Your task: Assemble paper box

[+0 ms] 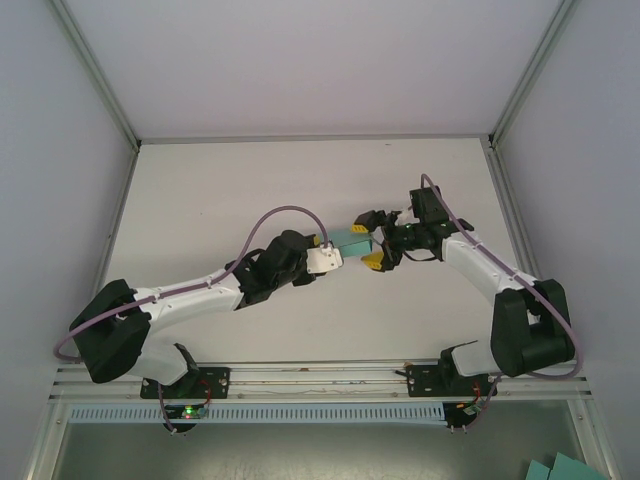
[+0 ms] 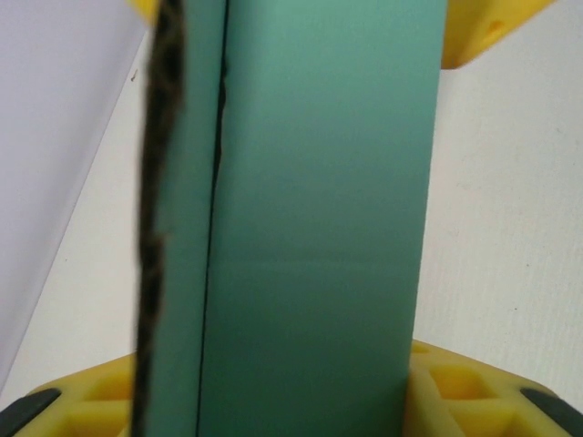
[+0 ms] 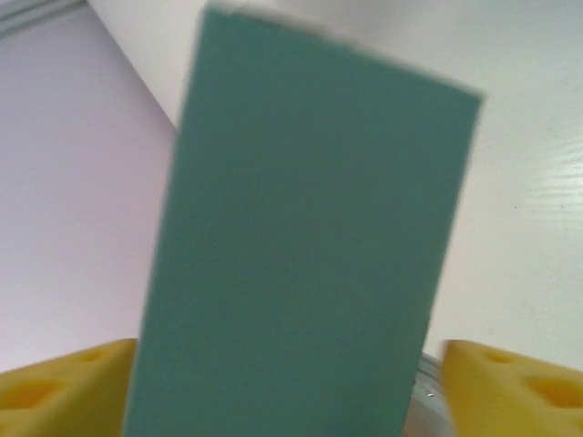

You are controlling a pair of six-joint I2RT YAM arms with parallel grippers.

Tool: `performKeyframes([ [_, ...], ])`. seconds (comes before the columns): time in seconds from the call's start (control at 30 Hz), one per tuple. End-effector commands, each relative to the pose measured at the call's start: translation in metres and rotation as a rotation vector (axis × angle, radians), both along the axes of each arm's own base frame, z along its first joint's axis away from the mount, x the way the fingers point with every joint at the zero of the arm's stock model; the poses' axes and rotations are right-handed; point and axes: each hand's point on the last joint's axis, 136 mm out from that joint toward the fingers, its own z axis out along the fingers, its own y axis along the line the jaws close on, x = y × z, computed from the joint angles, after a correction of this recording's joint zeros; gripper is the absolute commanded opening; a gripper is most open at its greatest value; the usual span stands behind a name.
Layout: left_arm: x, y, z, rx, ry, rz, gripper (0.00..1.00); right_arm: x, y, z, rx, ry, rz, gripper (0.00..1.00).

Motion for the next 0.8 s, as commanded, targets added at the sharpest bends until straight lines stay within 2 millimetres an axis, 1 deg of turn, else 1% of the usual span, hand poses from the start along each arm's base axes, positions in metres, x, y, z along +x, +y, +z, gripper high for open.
performKeyframes([
  [0.0,0.005,-0.007,0.008,-0.024,0.048,-0.006,0.36,0.019,-0.03,0.011,-0.131,-0.208,-0.055,0.98],
  [0.07,-0.001,0.001,-0.004,0.024,0.15,-0.017,0.36,0.034,-0.06,0.021,-0.295,-0.4,-0.09,0.99],
  [0.1,-0.009,0.005,-0.01,0.056,0.229,-0.046,0.36,0.038,-0.078,0.027,-0.435,-0.504,-0.092,0.99],
  [0.13,-0.01,0.009,-0.011,0.067,0.279,-0.034,0.36,0.042,-0.094,0.034,-0.563,-0.605,-0.091,0.98],
  [0.17,-0.015,0.012,-0.011,0.074,0.34,-0.044,0.35,0.043,-0.105,0.041,-0.655,-0.693,-0.089,0.98],
  [0.2,-0.023,0.016,-0.012,0.072,0.419,-0.078,0.36,0.043,-0.111,0.05,-0.713,-0.806,-0.069,0.99],
  [0.23,-0.031,0.02,-0.013,0.068,0.49,-0.11,0.37,0.043,-0.111,0.06,-0.749,-0.919,-0.041,0.99],
  [0.27,-0.039,0.025,-0.013,0.07,0.558,-0.142,0.38,0.04,-0.108,0.069,-0.758,-1.02,-0.014,0.98],
  [0.3,-0.048,0.03,-0.015,0.077,0.627,-0.175,0.38,0.034,-0.1,0.078,-0.742,-1.128,0.025,0.99],
  [0.37,-0.058,0.036,-0.017,0.084,0.723,-0.208,0.39,0.021,-0.081,0.093,-0.648,-1.266,0.089,0.99],
  [0.43,-0.06,0.041,-0.024,0.113,0.785,-0.203,0.39,0.009,-0.061,0.104,-0.556,-1.349,0.169,0.99],
  [0.47,-0.057,0.043,-0.029,0.131,0.799,-0.176,0.38,0.003,-0.05,0.104,-0.54,-1.372,0.235,0.98],
  [0.53,-0.053,0.046,-0.036,0.166,0.817,-0.145,0.38,0.0,-0.039,0.095,-0.59,-1.351,0.335,0.98],
  [0.57,-0.05,0.047,-0.039,0.177,0.822,-0.129,0.38,0.0,-0.035,0.085,-0.634,-1.317,0.392,0.97],
  [0.63,-0.05,0.047,-0.04,0.184,0.838,-0.131,0.38,0.0,-0.028,0.067,-0.692,-1.255,0.49,0.94],
  [0.77,-0.053,0.048,-0.045,0.202,0.862,-0.139,0.39,-0.004,-0.009,0.036,-0.711,-1.183,0.67,0.88],
])
